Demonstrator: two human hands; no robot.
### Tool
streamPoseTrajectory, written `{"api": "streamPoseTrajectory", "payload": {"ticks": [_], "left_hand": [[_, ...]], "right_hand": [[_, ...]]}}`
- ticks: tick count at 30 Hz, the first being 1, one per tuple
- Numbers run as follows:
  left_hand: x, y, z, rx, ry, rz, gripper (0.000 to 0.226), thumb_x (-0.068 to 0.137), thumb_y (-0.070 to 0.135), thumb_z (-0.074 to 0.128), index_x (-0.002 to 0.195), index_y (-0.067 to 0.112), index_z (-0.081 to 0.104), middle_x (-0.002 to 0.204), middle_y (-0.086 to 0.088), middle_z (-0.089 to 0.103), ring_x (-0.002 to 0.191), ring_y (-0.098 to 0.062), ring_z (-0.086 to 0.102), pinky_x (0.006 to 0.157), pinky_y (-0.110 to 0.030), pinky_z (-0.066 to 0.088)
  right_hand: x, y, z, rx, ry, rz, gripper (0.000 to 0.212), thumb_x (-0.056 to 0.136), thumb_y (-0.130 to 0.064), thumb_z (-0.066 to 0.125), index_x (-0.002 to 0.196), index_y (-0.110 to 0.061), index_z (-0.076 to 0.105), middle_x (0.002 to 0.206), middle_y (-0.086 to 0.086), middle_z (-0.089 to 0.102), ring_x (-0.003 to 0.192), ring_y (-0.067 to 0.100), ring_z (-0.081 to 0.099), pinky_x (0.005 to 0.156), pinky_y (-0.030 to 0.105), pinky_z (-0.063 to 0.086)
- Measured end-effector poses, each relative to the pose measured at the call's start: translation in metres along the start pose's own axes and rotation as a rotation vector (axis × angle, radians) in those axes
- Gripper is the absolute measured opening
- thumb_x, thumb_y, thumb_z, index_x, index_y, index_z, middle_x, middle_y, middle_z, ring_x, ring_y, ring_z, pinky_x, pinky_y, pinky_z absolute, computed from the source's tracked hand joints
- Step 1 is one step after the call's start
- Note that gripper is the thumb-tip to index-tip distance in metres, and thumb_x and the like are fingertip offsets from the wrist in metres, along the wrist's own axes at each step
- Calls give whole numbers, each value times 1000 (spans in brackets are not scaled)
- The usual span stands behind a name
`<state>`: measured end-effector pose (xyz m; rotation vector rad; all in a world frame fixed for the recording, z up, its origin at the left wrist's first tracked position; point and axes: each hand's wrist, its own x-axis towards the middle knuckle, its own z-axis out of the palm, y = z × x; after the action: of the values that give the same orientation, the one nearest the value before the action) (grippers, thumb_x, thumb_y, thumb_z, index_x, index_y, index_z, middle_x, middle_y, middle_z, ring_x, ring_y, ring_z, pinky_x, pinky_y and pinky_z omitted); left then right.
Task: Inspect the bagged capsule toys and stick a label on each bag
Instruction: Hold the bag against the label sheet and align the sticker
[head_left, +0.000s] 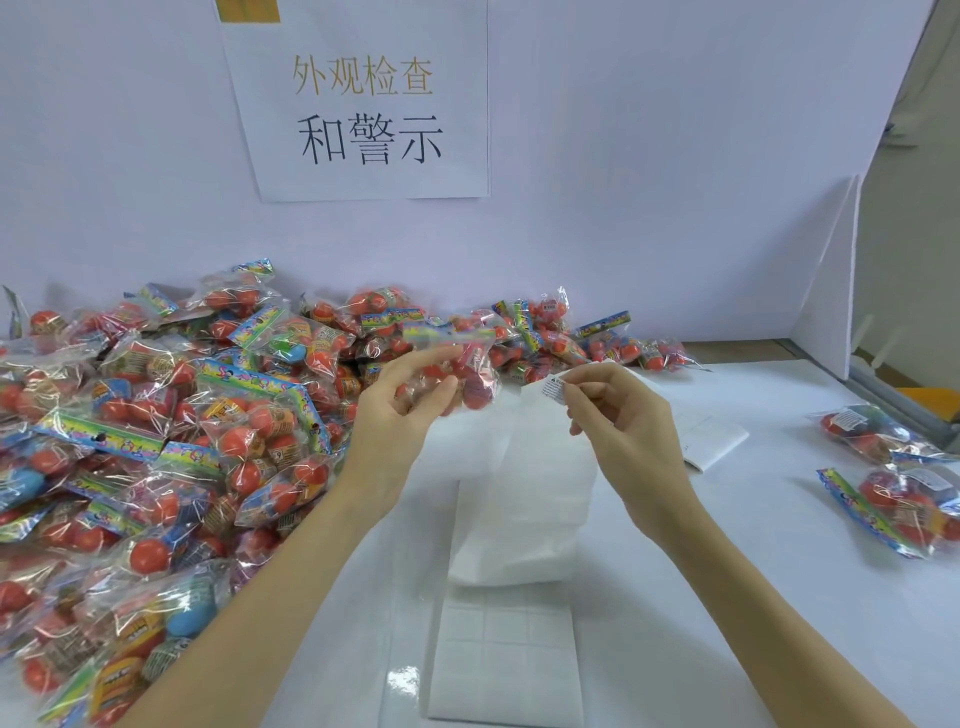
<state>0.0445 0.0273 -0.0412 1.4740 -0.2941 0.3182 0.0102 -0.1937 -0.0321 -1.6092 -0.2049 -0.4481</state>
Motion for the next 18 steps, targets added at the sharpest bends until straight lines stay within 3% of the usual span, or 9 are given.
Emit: {"api": "streamPoseTrajectory", "payload": {"ticks": [2, 5, 10, 14, 18], "left_hand": [[-1, 1, 2, -29, -45, -6, 31, 99, 3, 67, 119, 24, 76, 102, 2, 75, 89, -9, 66, 86, -20, 54], [-4, 2, 7, 22, -64, 17, 29, 101, 4, 64, 121, 21, 76, 106, 7, 76, 90, -5, 67, 84, -17, 54], [-12, 4, 21, 17, -121, 31, 27, 102, 2, 62, 123, 14, 73, 109, 7, 75, 88, -3, 67, 83, -17, 54], [-16, 1, 29, -46, -108, 23, 23, 100, 4, 66, 116, 17, 76, 118, 0, 75, 93, -13, 74, 84, -23, 57], [-17, 2, 33, -160, -57, 2, 21, 100, 7, 67, 113, 18, 78, 113, -6, 76, 95, -27, 77, 81, -36, 63]], "right_hand": [[-1, -1, 0, 5, -38, -5, 23, 99, -2, 63, 97, -22, 75, 79, 2, 65, 71, 13, 59, 66, 16, 50], [-3, -1, 1, -24, -99, -32, 28, 99, -4, 64, 108, -27, 77, 85, 12, 63, 71, 12, 58, 68, 16, 51], [-3, 4, 5, -24, -112, -37, 30, 96, -9, 70, 114, -33, 71, 84, 3, 70, 75, 12, 64, 70, 21, 54], [-3, 6, 4, -19, -104, -33, 28, 95, -13, 72, 115, -33, 70, 84, 0, 73, 78, 16, 70, 74, 24, 56], [-2, 5, 3, 86, -41, 3, 27, 98, -7, 69, 118, -23, 70, 84, 1, 72, 77, 18, 69, 75, 25, 56]]}}
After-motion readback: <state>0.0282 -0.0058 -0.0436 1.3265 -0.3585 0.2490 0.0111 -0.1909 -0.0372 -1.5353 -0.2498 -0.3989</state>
